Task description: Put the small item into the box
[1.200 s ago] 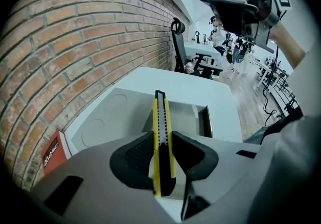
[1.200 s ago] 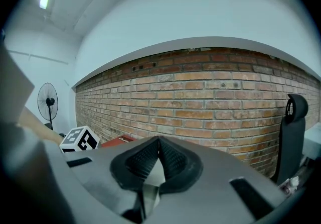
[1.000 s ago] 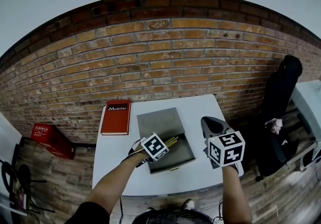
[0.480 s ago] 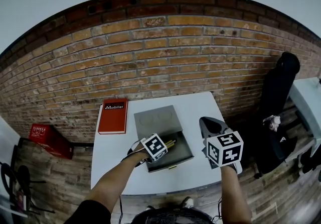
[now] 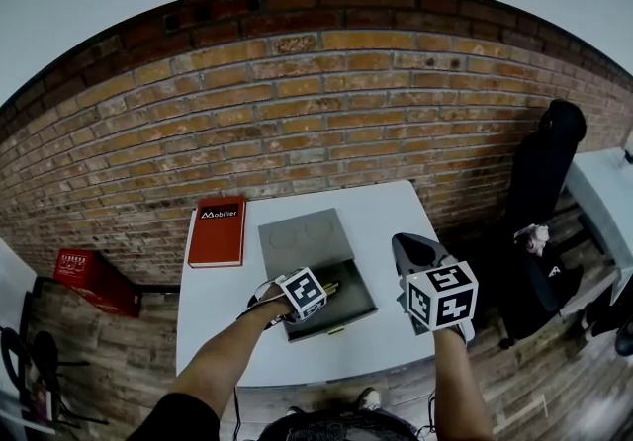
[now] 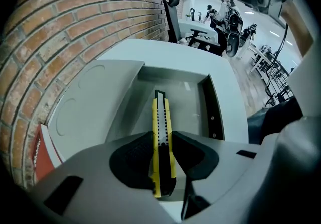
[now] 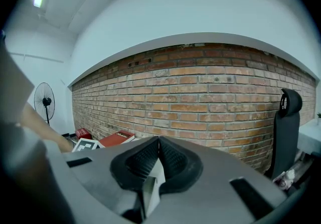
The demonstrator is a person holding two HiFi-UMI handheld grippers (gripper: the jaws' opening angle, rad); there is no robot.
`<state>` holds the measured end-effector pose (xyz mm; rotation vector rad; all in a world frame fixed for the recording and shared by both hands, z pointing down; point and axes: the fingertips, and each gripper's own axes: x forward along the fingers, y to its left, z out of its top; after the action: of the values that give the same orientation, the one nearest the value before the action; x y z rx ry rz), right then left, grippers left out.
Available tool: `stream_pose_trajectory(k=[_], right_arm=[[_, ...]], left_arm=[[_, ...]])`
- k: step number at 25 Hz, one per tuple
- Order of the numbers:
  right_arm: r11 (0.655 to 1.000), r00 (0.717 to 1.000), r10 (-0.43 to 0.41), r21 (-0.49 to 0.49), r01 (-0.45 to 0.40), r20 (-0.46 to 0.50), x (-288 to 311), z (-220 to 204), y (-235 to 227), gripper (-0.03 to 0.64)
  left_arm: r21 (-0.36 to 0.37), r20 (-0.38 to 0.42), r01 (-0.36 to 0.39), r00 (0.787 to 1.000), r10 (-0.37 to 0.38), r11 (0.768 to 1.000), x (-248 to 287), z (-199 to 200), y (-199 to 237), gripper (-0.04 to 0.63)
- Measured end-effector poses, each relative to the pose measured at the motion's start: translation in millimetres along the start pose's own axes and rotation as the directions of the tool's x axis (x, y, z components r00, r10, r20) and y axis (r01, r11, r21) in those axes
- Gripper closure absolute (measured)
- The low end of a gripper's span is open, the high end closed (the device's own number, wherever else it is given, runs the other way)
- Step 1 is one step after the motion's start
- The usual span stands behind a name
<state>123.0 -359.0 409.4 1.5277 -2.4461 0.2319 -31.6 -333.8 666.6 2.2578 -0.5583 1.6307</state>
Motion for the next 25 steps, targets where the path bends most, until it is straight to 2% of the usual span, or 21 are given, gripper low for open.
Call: stream_pose_trajectory(k=[10, 25], right_arm=[[1.000, 1.000, -0.001, 0.004, 0.001, -0.007, 0, -4, -1, 0.597], [1.000, 1.000, -0.015, 0.016, 0.015, -0.003, -6, -5, -7, 0.597]], left_arm=[[-0.024, -0.022, 0.004, 1.000, -0.004, 1.000, 10, -7, 1, 0.465], [-0.004, -0.031, 0.010, 0.999, -0.010, 1.000, 15, -12, -6, 0.463]])
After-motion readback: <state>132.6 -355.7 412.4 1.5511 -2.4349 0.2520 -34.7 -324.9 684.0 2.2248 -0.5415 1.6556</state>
